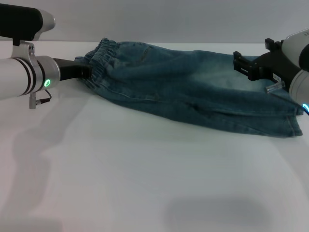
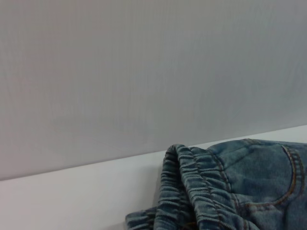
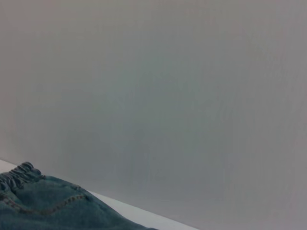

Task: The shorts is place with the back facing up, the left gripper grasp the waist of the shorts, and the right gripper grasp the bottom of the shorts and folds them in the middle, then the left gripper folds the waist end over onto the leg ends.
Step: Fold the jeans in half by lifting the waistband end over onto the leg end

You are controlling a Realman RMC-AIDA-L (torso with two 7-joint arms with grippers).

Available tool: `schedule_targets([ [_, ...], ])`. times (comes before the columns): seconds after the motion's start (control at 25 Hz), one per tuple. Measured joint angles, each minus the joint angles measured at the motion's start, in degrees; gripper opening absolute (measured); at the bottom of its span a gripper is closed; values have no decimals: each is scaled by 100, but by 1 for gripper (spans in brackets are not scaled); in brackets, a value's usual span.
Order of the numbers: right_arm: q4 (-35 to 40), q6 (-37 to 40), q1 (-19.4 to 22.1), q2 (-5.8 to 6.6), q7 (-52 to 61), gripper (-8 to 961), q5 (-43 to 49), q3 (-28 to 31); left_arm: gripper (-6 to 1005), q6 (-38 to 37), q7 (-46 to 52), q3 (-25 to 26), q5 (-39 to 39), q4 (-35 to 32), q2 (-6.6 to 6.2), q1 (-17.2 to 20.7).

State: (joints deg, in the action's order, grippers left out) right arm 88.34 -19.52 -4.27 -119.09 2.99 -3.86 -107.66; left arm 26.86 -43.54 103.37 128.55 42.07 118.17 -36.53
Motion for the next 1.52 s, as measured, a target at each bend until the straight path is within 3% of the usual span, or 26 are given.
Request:
schedule_targets([
  [0.2, 9, 14, 21, -6, 12, 750, 0, 6, 2, 65, 0, -23, -20, 135, -2, 76],
  [0.48, -66, 101, 31, -17, 30, 749, -2, 15, 2, 269, 19, -347, -323, 979, 9, 514],
  [0.68, -211, 435, 11, -21, 50, 750, -49, -28, 2, 347, 25, -363, -360, 1105, 3, 554],
  [0.84, -544, 1045, -2, -27, 263, 749, -59, -137, 2, 552, 31, -405, -417, 1660, 10, 817],
  [1.04, -1003, 1795, -17, -27, 486, 744, -64, -228, 1, 731, 54, -393, -588, 1894, -15, 944],
  [1.36, -1506, 2067, -192, -19, 806, 735, -73, -254, 1, 919, 82, -406, -622, 2262, -6, 1122],
  [1.52, -1738, 2080, -305, -3, 984, 666, -73, -245, 1, 998, 86, -442, -704, 2465, 0, 1196],
])
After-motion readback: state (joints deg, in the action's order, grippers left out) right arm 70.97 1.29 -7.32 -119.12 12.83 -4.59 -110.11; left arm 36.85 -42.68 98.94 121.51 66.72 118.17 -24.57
